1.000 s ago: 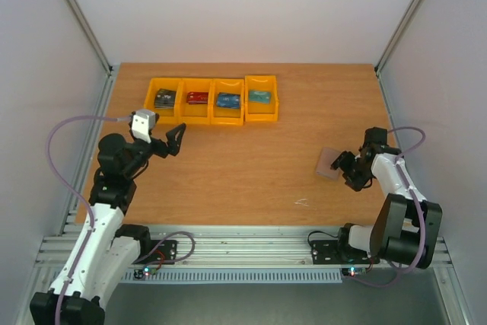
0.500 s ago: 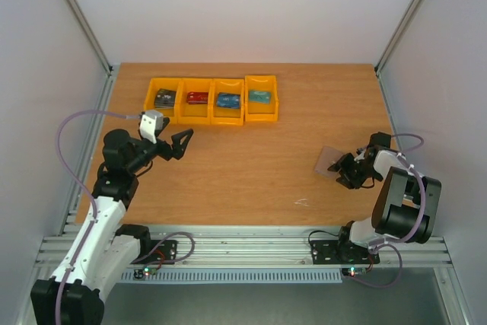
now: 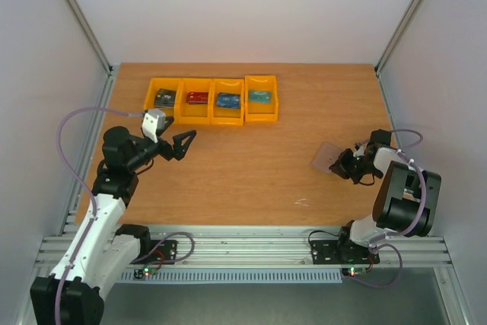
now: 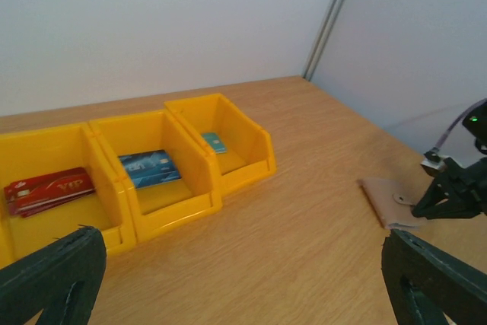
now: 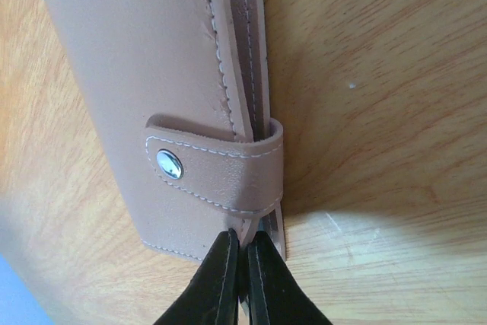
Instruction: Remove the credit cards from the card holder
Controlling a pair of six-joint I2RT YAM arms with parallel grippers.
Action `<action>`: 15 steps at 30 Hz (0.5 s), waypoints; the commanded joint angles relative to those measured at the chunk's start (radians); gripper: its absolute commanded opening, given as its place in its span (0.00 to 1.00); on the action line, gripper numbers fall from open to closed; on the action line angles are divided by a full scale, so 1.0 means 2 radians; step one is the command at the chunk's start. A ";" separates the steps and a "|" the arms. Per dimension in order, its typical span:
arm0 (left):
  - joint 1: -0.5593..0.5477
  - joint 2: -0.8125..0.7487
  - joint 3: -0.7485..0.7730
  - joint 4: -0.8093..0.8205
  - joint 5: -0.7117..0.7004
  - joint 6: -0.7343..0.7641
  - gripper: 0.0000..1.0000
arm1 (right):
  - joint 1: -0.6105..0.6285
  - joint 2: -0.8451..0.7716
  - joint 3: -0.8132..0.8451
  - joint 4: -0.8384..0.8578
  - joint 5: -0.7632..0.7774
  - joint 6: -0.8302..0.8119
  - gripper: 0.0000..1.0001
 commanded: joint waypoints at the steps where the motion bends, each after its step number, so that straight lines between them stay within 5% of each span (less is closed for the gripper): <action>1: -0.004 0.009 0.031 0.023 0.041 -0.016 0.99 | -0.001 -0.020 0.015 -0.010 -0.010 -0.018 0.01; 7: -0.024 0.068 0.065 0.086 0.094 -0.126 0.99 | 0.058 -0.107 0.051 -0.048 -0.032 -0.037 0.01; 15: -0.104 0.119 0.080 0.143 0.142 -0.154 0.99 | 0.209 -0.183 0.149 -0.067 -0.040 -0.027 0.01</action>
